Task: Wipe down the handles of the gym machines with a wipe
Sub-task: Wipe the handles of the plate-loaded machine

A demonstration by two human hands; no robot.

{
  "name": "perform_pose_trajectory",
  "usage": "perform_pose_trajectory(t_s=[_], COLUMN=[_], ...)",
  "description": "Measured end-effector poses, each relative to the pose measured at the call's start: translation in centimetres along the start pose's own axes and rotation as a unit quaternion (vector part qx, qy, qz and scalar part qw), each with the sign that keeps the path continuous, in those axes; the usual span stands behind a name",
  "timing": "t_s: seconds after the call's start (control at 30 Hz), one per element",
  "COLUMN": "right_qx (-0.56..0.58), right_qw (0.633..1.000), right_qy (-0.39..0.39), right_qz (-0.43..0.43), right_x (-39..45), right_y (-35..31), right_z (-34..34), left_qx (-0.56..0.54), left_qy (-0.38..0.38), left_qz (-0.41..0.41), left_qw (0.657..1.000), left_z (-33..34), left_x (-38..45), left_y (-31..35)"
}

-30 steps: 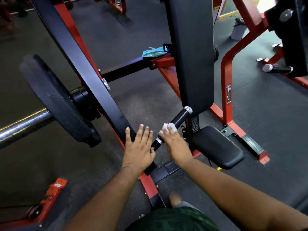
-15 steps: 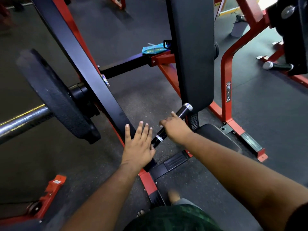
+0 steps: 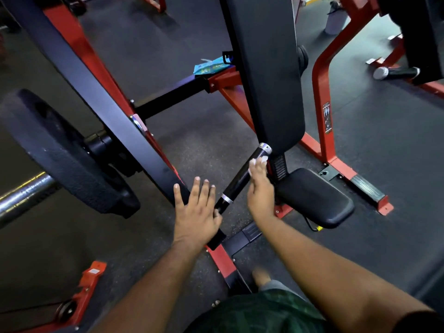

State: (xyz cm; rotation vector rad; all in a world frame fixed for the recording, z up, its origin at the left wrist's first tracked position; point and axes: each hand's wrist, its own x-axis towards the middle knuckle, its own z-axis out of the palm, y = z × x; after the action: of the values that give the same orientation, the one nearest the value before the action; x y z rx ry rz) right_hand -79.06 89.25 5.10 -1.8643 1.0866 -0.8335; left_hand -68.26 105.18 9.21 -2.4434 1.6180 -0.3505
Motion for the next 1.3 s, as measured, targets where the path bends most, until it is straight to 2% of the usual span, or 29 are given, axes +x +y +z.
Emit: perform_pose_trajectory(t_s=[0.07, 0.13, 0.2, 0.23, 0.3, 0.33, 0.4, 0.43, 0.5, 0.57, 0.7, 0.8, 0.9, 0.97, 1.07, 1.17, 1.3], right_qx=[0.011, 0.031, 0.067, 0.092, 0.189, 0.271, 0.425, 0.459, 0.494, 0.524, 0.544, 0.566, 0.590, 0.586, 0.539, 0.503, 0.490], right_qw=[1.000, 0.993, 0.984, 0.984, 0.977, 0.954, 0.870, 0.835, 0.793, 0.767, 0.732, 0.713, 0.697, 0.702, 0.730, 0.741, 0.758], right_qy=[-0.022, -0.090, -0.142, -0.140, -0.084, -0.048, 0.052, 0.077, 0.093, 0.080, -0.026, -0.028, 0.029, 0.050, -0.003, -0.059, -0.008], right_qz=[-0.014, -0.068, -0.081, -0.065, 0.051, 0.119, 0.243, 0.293, 0.344, 0.361, 0.410, 0.413, 0.407, 0.402, 0.420, 0.441, 0.430], right_x=[-3.2, -6.6, -8.7, -8.6, -6.1, -3.8, 1.6, 3.8, 5.4, 4.2, -0.8, 1.7, 7.1, 8.2, 4.9, 2.7, 7.1], right_y=[0.0, 0.8, 2.7, 3.6, 4.8, 4.6, 3.1, 2.2, -0.3, -1.3, -1.7, -1.8, -1.5, -1.6, -2.1, -2.6, -2.8], right_z=[1.6, 1.9, 1.0, 0.4, -0.3, -0.4, -0.5, -0.3, 0.1, 1.1, 3.0, 2.0, -0.2, -0.5, 1.0, 1.3, -0.4], left_qx=[-0.002, -0.003, -0.002, -0.002, 0.000, 0.001, 0.002, 0.004, 0.005, 0.000, -0.008, -0.006, 0.000, -0.004, -0.011, -0.009, -0.002], left_qy=[0.008, 0.011, 0.014, 0.017, 0.020, 0.018, 0.013, 0.013, 0.016, 0.023, 0.037, 0.029, 0.018, 0.014, 0.019, 0.025, 0.009], left_qz=[0.000, 0.002, 0.003, 0.003, 0.000, -0.002, -0.001, -0.001, -0.001, -0.003, -0.004, -0.003, -0.006, -0.008, -0.006, -0.005, -0.006], left_qw=[1.000, 1.000, 1.000, 1.000, 1.000, 1.000, 1.000, 1.000, 1.000, 1.000, 0.999, 1.000, 1.000, 1.000, 1.000, 1.000, 1.000], left_z=[0.1, 0.2, 0.2, 0.2, 0.2, 0.2, 0.2, 0.1, 0.1, 0.2, 0.4, 0.4, 0.3, 0.2, 0.3, 0.4, 0.1], left_x=[0.0, -0.1, 0.0, 0.0, 0.0, 0.0, 0.0, 0.0, 0.0, 0.0, 0.0, 0.0, 0.0, 0.1, 0.1, 0.1, 0.1], left_y=[0.0, 0.0, -0.1, 0.0, 0.0, 0.0, 0.0, -0.1, -0.1, 0.0, 0.0, 0.0, 0.0, 0.0, 0.0, 0.0, 0.0])
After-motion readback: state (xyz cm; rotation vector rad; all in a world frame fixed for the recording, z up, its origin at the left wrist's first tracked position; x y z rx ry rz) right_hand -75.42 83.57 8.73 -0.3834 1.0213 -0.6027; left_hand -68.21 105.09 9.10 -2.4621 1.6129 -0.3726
